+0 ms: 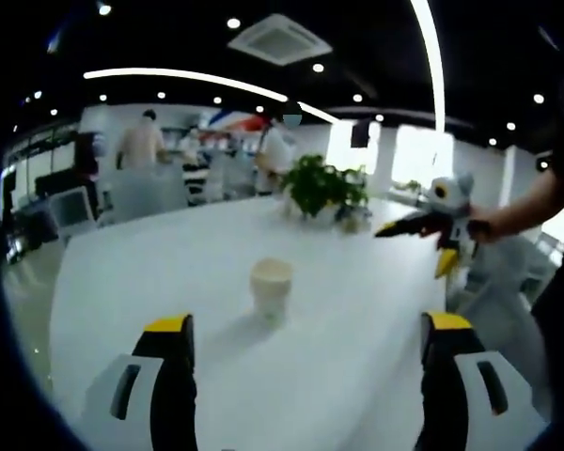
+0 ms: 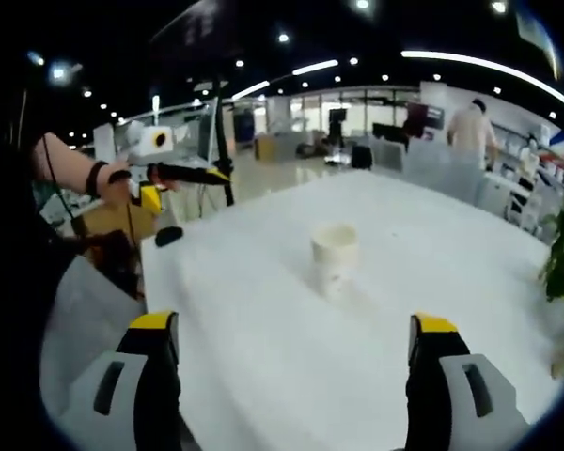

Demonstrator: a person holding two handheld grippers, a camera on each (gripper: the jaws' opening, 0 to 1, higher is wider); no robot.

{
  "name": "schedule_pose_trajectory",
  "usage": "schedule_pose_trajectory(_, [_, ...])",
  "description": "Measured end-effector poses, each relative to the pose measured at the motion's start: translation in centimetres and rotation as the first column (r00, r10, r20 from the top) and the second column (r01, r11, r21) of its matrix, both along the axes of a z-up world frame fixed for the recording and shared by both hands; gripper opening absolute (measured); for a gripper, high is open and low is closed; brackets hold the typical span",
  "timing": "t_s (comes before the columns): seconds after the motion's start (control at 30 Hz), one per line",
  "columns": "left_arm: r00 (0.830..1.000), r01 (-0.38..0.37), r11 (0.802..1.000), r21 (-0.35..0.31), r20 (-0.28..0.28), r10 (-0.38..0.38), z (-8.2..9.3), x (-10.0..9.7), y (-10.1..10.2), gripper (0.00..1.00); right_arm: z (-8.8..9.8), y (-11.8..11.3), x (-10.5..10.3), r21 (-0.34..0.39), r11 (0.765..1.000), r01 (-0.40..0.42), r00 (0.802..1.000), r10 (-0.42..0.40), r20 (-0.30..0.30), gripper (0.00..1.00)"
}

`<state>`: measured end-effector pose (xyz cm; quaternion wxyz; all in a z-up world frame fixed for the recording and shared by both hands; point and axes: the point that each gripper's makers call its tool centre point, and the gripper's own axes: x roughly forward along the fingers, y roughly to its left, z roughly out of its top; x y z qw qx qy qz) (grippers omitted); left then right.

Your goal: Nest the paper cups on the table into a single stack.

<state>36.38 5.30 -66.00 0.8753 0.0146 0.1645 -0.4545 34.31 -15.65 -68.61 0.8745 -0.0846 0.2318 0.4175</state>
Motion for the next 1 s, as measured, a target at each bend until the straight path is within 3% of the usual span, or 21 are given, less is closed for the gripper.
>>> schedule_pose_trajectory(0.17, [1.000, -0.020, 1.000, -0.006, 0.008, 0.020, 0.2, -0.7, 0.9, 0.98, 0.6, 0.0, -0.7, -0.044, 0.999, -0.013, 0.998, 0.016, 0.054, 1.00])
schedule_pose_trajectory(0.4, [0.998, -0.061, 0.997, -0.050, -0.002, 0.061, 0.2, -1.3, 1.0, 0.98, -0.1, -0.9, -1.3, -0.032, 0.999, 0.018, 0.999, -0.017, 0.027, 1.00])
schedule_pose_trajectory(0.5, [0.999, -0.051, 0.998, -0.048, -0.002, 0.051, 0.1, -1.6, 0.6, 0.98, 0.1, -1.1, -1.3, -0.005, 0.999, 0.043, 0.999, -0.043, 0.024, 1.00])
schedule_pose_trajectory(1.0, [1.000, -0.003, 0.999, -0.034, -0.004, 0.003, 0.1, -2.2, 0.3, 0.98, 0.0, -1.4, -2.2, -0.019, 0.999, 0.051, 0.999, -0.050, 0.019, 1.00])
